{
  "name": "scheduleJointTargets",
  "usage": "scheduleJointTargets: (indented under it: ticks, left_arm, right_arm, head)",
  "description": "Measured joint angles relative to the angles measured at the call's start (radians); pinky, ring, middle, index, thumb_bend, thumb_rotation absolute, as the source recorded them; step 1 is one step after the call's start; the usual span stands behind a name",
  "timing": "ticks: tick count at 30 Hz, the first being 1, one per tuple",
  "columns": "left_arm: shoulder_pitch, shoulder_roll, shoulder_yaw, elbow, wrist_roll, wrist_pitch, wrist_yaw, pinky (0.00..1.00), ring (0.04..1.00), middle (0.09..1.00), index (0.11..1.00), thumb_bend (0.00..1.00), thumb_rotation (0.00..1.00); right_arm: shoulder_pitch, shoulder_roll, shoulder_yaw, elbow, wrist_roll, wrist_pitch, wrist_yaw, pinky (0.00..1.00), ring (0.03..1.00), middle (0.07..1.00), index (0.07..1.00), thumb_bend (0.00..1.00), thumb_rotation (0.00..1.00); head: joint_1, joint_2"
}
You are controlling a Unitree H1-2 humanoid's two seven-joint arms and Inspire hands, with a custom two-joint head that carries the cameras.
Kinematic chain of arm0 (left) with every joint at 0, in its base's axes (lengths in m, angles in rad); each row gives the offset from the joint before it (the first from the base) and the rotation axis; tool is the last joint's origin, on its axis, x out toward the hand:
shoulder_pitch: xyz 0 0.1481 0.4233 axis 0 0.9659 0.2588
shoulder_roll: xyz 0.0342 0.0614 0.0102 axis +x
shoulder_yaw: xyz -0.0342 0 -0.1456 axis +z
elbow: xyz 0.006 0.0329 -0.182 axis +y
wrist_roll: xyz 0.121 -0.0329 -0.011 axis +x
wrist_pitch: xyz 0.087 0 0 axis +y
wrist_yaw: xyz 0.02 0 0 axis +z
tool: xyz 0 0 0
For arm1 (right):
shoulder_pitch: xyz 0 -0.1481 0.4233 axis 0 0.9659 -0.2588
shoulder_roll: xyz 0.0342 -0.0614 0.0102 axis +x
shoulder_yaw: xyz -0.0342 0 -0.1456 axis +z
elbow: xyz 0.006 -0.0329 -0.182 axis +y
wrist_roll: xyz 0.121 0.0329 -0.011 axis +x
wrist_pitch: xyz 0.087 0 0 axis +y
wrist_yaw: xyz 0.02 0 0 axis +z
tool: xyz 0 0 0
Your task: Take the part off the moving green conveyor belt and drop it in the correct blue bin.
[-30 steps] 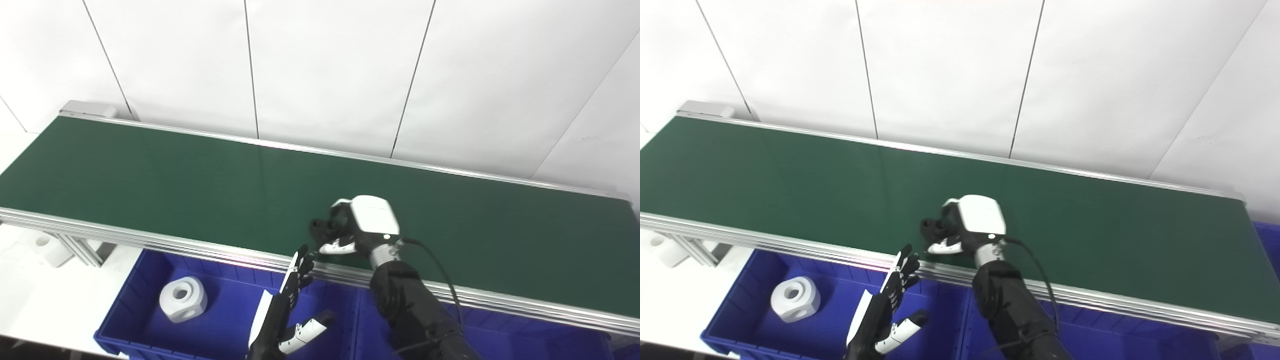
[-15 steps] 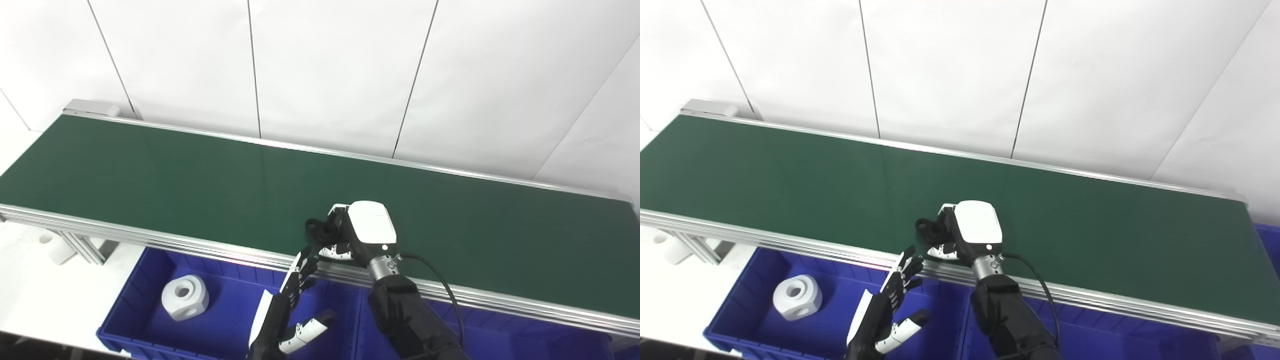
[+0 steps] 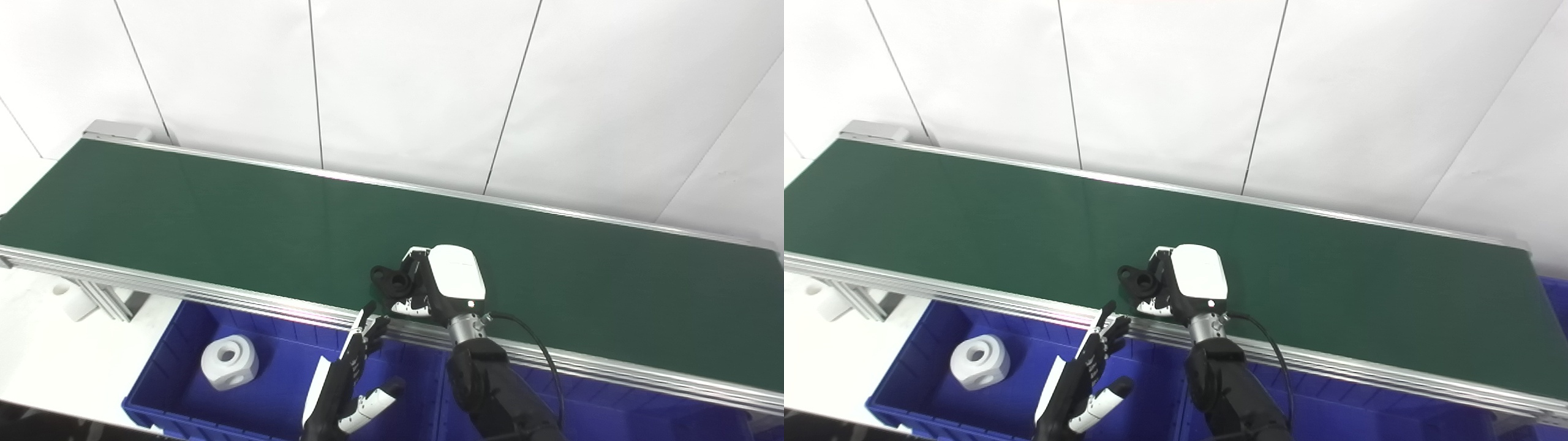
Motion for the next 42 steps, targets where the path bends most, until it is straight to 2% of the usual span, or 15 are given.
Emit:
scheduleJointTargets:
  ticks: [2, 6, 14, 19, 21, 23, 25, 26, 28, 30, 31, 32, 35, 36, 42]
  left_arm:
    - [0.000, 0.000, 0.001, 0.000, -0.009, 0.000, 0.000, 0.97, 0.930, 0.914, 0.994, 0.75, 0.78]
    - [-0.001, 0.001, 0.002, 0.001, -0.017, 0.000, 0.000, 0.98, 0.930, 0.914, 0.998, 0.76, 0.82]
    - [-0.004, 0.002, 0.006, 0.001, -0.030, 0.001, -0.004, 1.00, 0.977, 0.915, 1.000, 0.79, 0.86]
    - [-0.002, 0.002, 0.008, -0.006, -0.049, 0.012, -0.024, 1.00, 0.999, 0.933, 1.000, 0.79, 0.90]
    - [0.002, 0.003, 0.009, -0.025, -0.061, 0.014, -0.033, 1.00, 1.000, 0.938, 1.000, 0.78, 0.90]
    - [0.002, 0.005, 0.012, -0.040, -0.072, 0.016, -0.046, 1.00, 1.000, 0.943, 1.000, 0.77, 0.91]
    - [0.002, 0.016, 0.019, -0.051, -0.088, 0.022, -0.061, 1.00, 1.000, 0.954, 1.000, 0.78, 0.92]
    - [0.004, 0.025, 0.023, -0.061, -0.093, 0.032, -0.067, 1.00, 1.000, 0.959, 1.000, 0.78, 0.92]
    - [0.008, 0.044, 0.034, -0.091, -0.113, 0.057, -0.086, 1.00, 1.000, 0.966, 1.000, 0.80, 0.92]
    - [0.012, 0.062, 0.052, -0.115, -0.147, 0.076, -0.098, 1.00, 1.000, 0.966, 1.000, 0.78, 0.90]
    - [0.012, 0.064, 0.058, -0.122, -0.171, 0.091, -0.104, 1.00, 1.000, 0.966, 1.000, 0.78, 0.90]
    - [0.014, 0.065, 0.064, -0.129, -0.195, 0.097, -0.114, 1.00, 1.000, 0.968, 1.000, 0.75, 0.91]
    - [0.019, 0.074, 0.079, -0.162, -0.240, 0.131, -0.134, 1.00, 0.999, 0.965, 1.000, 0.72, 0.92]
    - [0.019, 0.082, 0.087, -0.171, -0.248, 0.143, -0.138, 1.00, 1.000, 0.964, 1.000, 0.71, 0.91]
    - [0.008, 0.124, 0.126, -0.210, -0.291, 0.210, -0.162, 1.00, 1.000, 0.970, 1.000, 0.73, 0.88]
  right_arm:
    - [0.026, -0.016, -0.010, -0.062, 0.007, 0.001, 0.025, 0.26, 0.338, 0.427, 0.492, 0.50, 0.15]
    - [0.071, -0.045, -0.027, -0.169, 0.008, 0.006, 0.075, 0.26, 0.347, 0.438, 0.492, 0.50, 0.15]
    - [0.111, -0.124, -0.097, -0.505, -0.018, 0.049, 0.176, 0.24, 0.319, 0.416, 0.491, 0.50, 0.15]
    - [0.167, -0.179, -0.130, -0.672, -0.054, 0.075, 0.249, 0.21, 0.289, 0.391, 0.489, 0.50, 0.15]
    - [0.202, -0.213, -0.151, -0.750, -0.072, 0.087, 0.285, 0.23, 0.313, 0.413, 0.489, 0.50, 0.15]
    - [0.224, -0.247, -0.175, -0.812, -0.092, 0.097, 0.307, 0.20, 0.275, 0.368, 0.489, 0.50, 0.15]
    - [0.241, -0.275, -0.203, -0.878, -0.107, 0.119, 0.335, 0.21, 0.286, 0.383, 0.489, 0.50, 0.15]
    - [0.253, -0.287, -0.220, -0.917, -0.113, 0.127, 0.358, 0.22, 0.300, 0.395, 0.489, 0.50, 0.15]
    - [0.287, -0.319, -0.239, -1.000, -0.132, 0.129, 0.387, 0.26, 0.347, 0.437, 0.488, 0.50, 0.15]
    - [0.325, -0.345, -0.247, -1.049, -0.144, 0.129, 0.414, 0.30, 0.385, 0.466, 0.487, 0.50, 0.15]
    - [0.348, -0.358, -0.253, -1.073, -0.144, 0.129, 0.440, 0.30, 0.389, 0.469, 0.488, 0.50, 0.15]
    - [0.374, -0.372, -0.256, -1.107, -0.143, 0.128, 0.472, 0.32, 0.403, 0.481, 0.488, 0.50, 0.15]
    - [0.465, -0.421, -0.255, -1.227, -0.143, 0.129, 0.586, 0.33, 0.420, 0.494, 0.489, 0.50, 0.15]
    - [0.489, -0.435, -0.257, -1.255, -0.143, 0.129, 0.623, 0.34, 0.420, 0.493, 0.489, 0.50, 0.15]
    - [0.566, -0.450, -0.303, -1.294, -0.156, 0.130, 0.722, 0.30, 0.377, 0.457, 0.489, 0.50, 0.15]
  head:
    - [-0.044, 0.005]
    - [-0.071, 0.008]
    - [-0.176, 0.023]
    - [-0.213, 0.037]
    - [-0.235, 0.044]
    - [-0.300, 0.067]
    - [-0.328, 0.075]
    - [-0.336, 0.077]
    - [-0.409, 0.098]
    - [-0.443, 0.112]
    - [-0.443, 0.112]
    - [-0.484, 0.133]
    - [-0.509, 0.149]
    - [-0.537, 0.166]
    - [-0.587, 0.201]
